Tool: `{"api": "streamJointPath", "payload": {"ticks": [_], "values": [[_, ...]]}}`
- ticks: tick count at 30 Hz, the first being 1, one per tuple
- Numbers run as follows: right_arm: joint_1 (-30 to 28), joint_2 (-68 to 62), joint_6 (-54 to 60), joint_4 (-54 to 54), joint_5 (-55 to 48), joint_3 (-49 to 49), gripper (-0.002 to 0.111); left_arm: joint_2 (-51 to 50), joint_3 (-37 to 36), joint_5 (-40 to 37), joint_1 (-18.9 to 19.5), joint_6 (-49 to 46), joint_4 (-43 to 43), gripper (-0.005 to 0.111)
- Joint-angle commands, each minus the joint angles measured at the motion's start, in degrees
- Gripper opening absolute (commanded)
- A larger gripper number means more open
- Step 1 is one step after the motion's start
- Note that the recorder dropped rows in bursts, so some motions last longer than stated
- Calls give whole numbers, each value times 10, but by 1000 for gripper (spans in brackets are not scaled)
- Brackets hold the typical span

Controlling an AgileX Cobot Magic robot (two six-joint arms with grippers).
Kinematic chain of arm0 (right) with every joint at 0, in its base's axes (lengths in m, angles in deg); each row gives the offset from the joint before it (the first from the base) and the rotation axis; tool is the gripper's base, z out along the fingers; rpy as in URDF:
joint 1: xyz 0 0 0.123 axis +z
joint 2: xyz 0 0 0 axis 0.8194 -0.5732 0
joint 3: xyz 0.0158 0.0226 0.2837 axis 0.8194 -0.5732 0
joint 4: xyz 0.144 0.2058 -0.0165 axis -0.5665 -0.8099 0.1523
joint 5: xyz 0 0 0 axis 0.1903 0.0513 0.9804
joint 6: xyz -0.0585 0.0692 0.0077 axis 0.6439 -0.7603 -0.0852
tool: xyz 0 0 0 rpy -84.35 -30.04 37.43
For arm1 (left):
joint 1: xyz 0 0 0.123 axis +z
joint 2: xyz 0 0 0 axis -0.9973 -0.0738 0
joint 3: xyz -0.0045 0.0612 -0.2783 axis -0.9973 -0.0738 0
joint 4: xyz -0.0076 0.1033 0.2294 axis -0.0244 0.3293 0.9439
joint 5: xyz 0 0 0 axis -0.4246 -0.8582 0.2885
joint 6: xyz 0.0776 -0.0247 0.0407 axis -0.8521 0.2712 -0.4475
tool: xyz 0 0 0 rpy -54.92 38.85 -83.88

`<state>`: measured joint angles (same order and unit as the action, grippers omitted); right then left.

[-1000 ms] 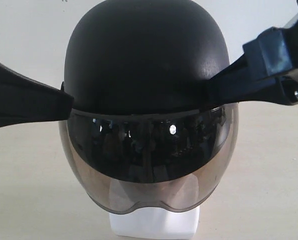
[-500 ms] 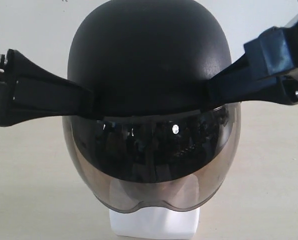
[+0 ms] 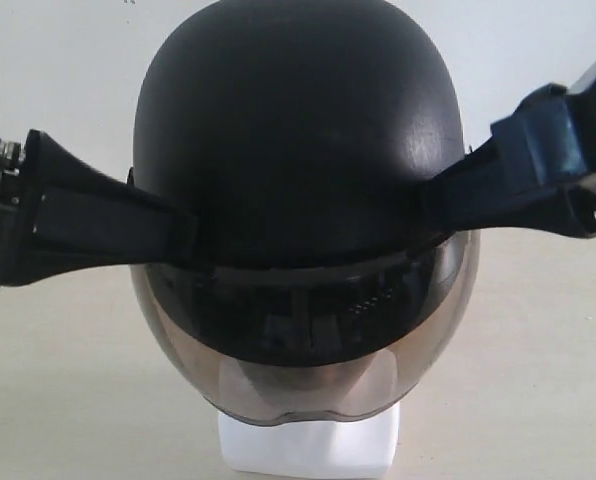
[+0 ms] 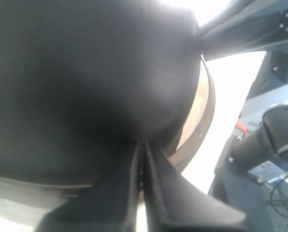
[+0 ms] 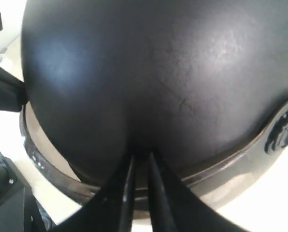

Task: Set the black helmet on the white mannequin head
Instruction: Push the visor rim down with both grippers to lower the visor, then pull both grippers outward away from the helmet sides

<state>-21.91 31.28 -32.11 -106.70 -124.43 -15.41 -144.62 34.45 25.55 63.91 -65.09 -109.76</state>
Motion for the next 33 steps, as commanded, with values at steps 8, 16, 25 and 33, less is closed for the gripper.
{"api": "streamJointPath", "payload": {"ticks": [8, 16, 25, 33], "values": [[1, -13, -3, 20, -21, -15, 12, -14, -12, 9, -2, -2, 24, 4], [1, -13, -5, 5, -7, -13, 12, 17, -12, 8, -2, -2, 22, 4], [0, 7, -12, 4, 5, -12, 12, 81, -12, 15, 0, -2, 22, 4], [0, 84, -29, 8, 8, -12, 12, 107, -12, 2, 0, 3, 22, 4]]}}
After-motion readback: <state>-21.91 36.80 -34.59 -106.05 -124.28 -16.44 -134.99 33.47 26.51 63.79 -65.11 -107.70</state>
